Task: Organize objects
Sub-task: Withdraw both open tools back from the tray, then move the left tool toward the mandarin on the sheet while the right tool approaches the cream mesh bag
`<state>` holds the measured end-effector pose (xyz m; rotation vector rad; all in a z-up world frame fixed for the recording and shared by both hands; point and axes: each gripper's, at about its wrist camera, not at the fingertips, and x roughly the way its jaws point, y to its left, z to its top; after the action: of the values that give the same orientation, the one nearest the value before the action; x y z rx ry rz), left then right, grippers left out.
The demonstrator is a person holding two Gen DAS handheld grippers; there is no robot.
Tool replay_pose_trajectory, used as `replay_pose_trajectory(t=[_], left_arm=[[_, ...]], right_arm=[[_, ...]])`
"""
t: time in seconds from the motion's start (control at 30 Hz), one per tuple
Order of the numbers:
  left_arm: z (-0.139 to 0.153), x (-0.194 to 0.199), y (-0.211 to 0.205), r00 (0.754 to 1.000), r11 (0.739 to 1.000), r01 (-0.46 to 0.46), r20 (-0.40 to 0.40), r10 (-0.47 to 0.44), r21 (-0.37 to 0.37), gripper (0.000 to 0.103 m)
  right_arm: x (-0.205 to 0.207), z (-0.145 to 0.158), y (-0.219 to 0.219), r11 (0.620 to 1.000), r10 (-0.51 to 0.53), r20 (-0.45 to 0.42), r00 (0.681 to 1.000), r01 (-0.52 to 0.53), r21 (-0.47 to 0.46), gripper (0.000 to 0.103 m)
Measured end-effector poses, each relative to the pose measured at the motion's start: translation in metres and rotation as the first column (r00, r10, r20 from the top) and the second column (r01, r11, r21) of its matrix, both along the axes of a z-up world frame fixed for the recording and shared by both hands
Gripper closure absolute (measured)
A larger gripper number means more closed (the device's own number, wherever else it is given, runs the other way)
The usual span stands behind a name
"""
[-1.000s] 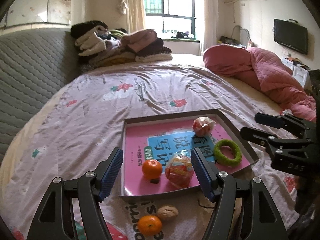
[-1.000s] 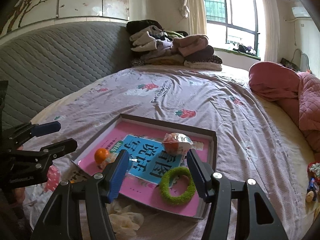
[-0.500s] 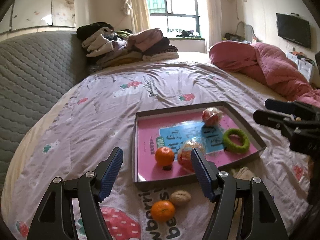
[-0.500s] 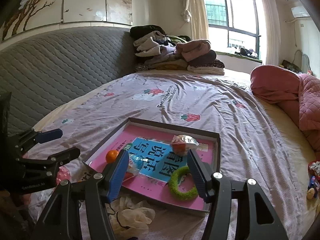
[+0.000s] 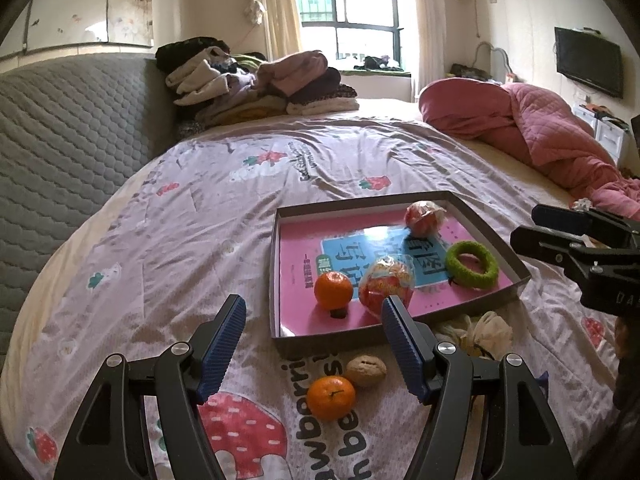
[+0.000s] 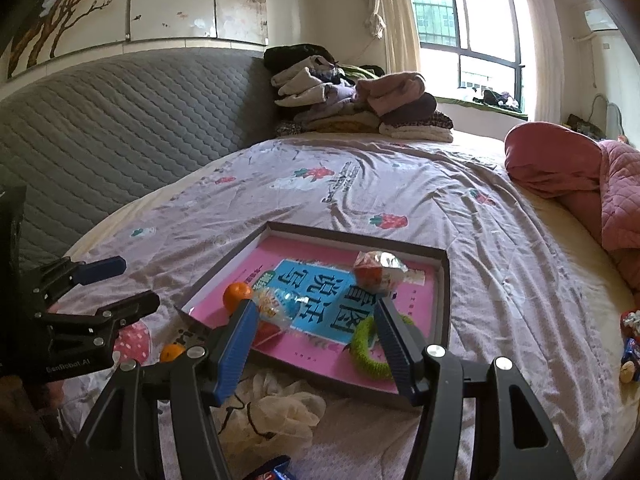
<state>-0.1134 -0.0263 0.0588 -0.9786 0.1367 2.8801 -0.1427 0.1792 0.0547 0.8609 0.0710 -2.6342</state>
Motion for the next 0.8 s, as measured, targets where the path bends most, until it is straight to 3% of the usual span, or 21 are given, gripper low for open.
replay_pose_trajectory(t=[0.8], left_arm=[[-0.02, 0.013, -0.009, 0.999, 1.0, -0.006, 0.044, 0.006, 0.012, 0.031]], right_arm=[[0.015, -0.016, -0.004, 1.0, 0.016, 0.036, 0.999, -0.017, 0.026, 0.043]])
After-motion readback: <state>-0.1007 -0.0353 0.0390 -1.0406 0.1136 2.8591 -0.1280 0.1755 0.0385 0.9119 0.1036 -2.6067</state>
